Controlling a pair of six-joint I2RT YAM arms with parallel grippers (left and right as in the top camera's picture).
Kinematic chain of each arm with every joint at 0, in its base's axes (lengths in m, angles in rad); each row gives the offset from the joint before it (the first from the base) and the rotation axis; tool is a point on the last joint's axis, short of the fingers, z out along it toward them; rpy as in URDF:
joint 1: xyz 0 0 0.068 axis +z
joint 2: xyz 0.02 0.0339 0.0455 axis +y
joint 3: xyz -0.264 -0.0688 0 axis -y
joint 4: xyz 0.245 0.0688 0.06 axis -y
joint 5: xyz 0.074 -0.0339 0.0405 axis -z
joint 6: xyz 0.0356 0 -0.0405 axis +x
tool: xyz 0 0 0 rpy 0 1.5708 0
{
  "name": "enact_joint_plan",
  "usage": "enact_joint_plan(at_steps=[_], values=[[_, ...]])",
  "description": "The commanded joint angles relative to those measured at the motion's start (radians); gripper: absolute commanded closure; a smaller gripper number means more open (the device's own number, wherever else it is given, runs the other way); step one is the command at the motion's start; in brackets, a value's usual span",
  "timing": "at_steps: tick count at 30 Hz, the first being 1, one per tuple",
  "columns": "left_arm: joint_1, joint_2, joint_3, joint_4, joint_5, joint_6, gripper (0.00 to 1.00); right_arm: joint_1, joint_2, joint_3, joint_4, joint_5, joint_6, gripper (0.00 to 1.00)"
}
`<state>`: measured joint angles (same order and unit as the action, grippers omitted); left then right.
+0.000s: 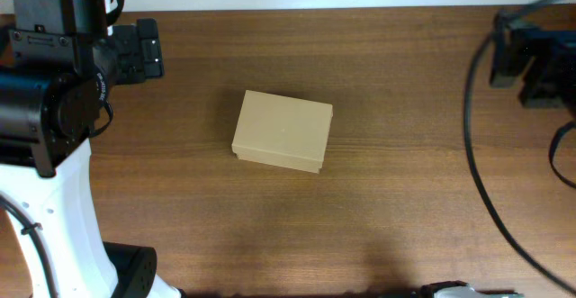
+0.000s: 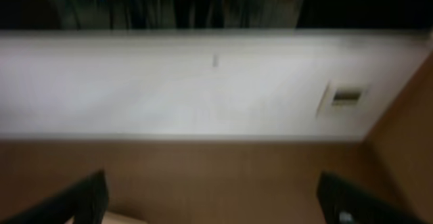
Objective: Pack container
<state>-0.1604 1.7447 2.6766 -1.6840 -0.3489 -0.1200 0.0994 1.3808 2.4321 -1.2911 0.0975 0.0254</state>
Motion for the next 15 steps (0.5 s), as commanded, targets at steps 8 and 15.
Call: enact_joint_plan(at_steps=[8,15], values=[[0.003,0.0,0.008,-0.003,-0.014,0.002,0.0,-0.002,-0.403,-0.678,0.446,0.046,-0.003,0.01],[0.003,0.0,0.008,-0.003,-0.014,0.002,0.0,-0.002,-0.708,-1.17,0.702,0.046,-0.003,0.01]])
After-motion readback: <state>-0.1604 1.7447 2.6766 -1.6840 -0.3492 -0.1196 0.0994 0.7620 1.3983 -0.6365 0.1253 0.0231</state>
